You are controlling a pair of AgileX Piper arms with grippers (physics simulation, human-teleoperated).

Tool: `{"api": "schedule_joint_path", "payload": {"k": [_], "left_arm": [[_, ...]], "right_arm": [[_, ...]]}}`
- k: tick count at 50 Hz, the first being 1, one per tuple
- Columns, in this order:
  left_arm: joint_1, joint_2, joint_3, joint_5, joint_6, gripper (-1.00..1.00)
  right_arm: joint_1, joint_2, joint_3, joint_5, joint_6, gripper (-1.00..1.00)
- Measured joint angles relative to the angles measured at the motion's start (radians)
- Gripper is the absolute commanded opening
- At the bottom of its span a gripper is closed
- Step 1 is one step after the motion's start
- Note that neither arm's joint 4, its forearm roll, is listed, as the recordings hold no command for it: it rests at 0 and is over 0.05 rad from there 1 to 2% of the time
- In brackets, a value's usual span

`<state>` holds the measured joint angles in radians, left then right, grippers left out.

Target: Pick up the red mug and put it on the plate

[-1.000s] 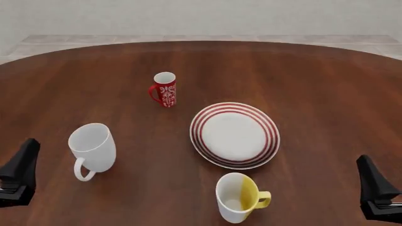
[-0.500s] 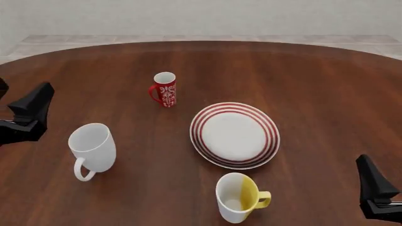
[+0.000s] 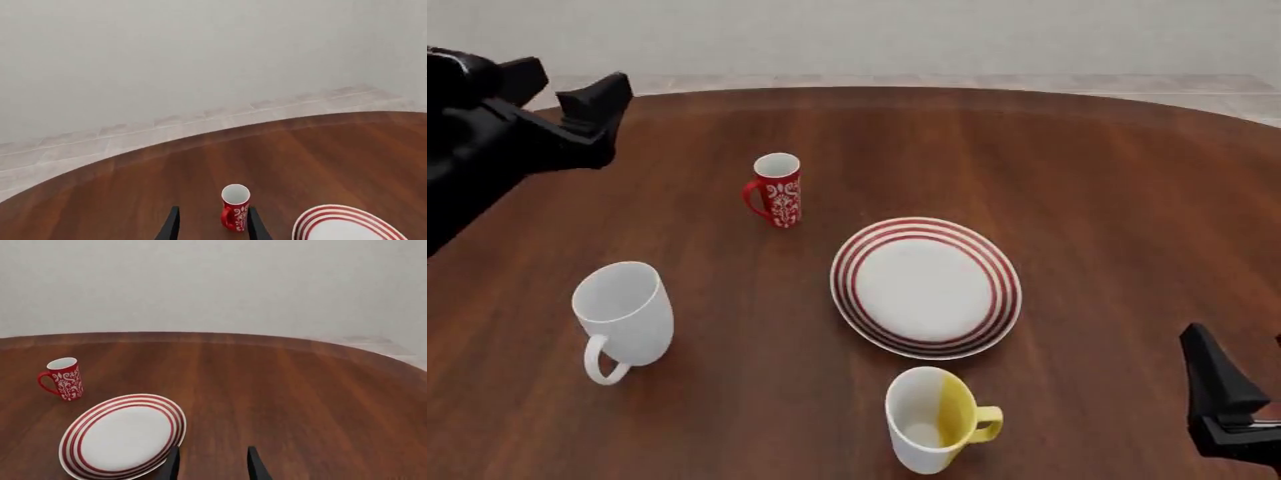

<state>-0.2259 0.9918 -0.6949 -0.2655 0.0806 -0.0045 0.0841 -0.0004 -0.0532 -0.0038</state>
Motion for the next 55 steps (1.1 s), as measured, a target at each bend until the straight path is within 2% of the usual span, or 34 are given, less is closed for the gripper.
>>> {"api": "schedule_joint_path", "payload": {"k": [11,25,55], "left_arm": [[0.001,0.173,-0.1,-0.042,-0.008,1.0],[-0.016,0.337,-0.201,-0.079,0.02,1.0],[-0.04,0.618,-0.411,-0.045,0.075,1.0]], "right_arm": [[-0.004,0.029,0.0,-0.023,0.004,1.0],[-0.007,0.053,0.0,-0.043,0.002,1.0],[-0.006,0.067,0.0,-0.055,-0.008,1.0]]}}
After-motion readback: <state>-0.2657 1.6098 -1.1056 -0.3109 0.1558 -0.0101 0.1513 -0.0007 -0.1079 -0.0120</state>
